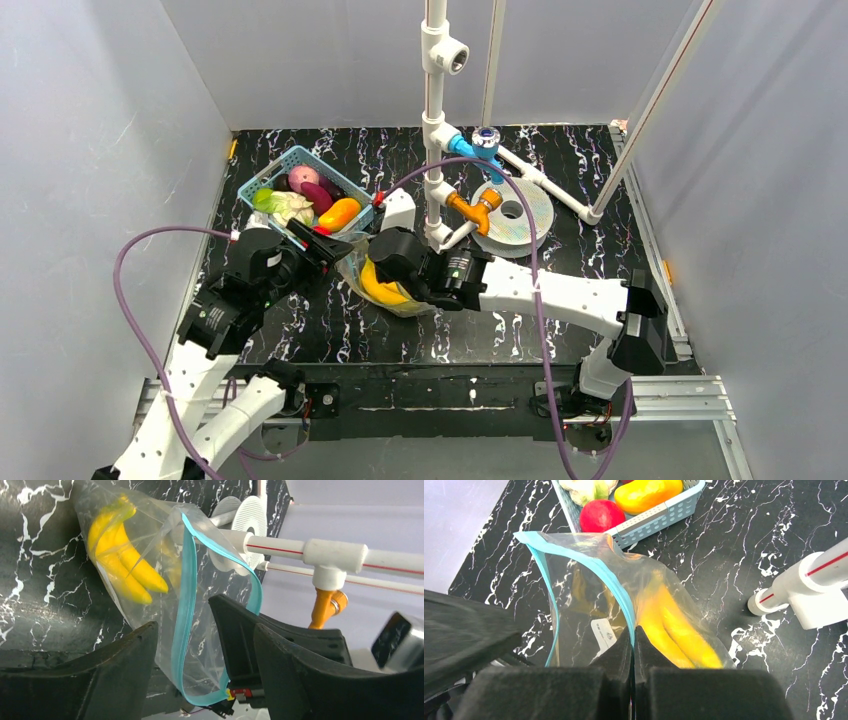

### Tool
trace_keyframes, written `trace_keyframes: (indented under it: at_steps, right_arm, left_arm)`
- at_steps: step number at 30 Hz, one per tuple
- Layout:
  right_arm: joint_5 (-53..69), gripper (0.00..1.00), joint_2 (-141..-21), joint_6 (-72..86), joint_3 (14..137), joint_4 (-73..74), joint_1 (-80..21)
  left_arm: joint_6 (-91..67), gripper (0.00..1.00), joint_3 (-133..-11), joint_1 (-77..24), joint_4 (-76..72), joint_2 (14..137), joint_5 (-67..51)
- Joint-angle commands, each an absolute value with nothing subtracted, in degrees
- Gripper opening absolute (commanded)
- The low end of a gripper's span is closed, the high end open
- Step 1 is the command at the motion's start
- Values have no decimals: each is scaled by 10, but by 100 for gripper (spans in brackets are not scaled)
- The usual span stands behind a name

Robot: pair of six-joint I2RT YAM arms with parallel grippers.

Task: Place the food in the zip-top bag and seal the zipper
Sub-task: Place the fake fruit in the zipper food storage bag, then pick up the fake vegetable from the bin.

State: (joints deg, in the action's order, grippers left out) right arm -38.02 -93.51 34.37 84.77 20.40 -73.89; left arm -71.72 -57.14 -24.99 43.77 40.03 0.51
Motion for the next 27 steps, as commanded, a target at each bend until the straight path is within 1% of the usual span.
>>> trace_keyframes:
  at_steps: [1,6,10,13,15,18,23,25,26,27]
  right_arm:
    - [-364,1,-890,358,829,186,-727]
    - [-315,1,-861,365,795,195,-708]
    - [-280,1,-828,345,768,203,-701]
    - [-254,1,-787,319,750,211,-700]
    - [-248,1,-757,311,736,218,-701]
    - [-268,1,-725,309,724,249,-700]
    - [-321,1,-693,312,698,279,-698]
    - [-331,1,-687,316,698,290,-697]
    - [-338,1,-678,314,696,293,-696]
    - [-342,1,-676,311,695,293,-696]
  left_arm:
    - [-658,70,-609,-252,439,381,14]
    - [-572,81,-639,-252,428,349,10]
    - [-489,85,-667,-252,440,324,36]
    - [-422,89,-702,-252,489,333,73]
    - [-389,92,-726,-252,528,358,98]
    - [-359,92,-746,-252,554,399,120]
    - [-316,94,-741,-251,506,452,139]
    - [-291,94,-750,-241,493,499,143]
    - [-263,94,-766,-184,478,564,101]
    - [-254,93,-768,-152,470,590,78]
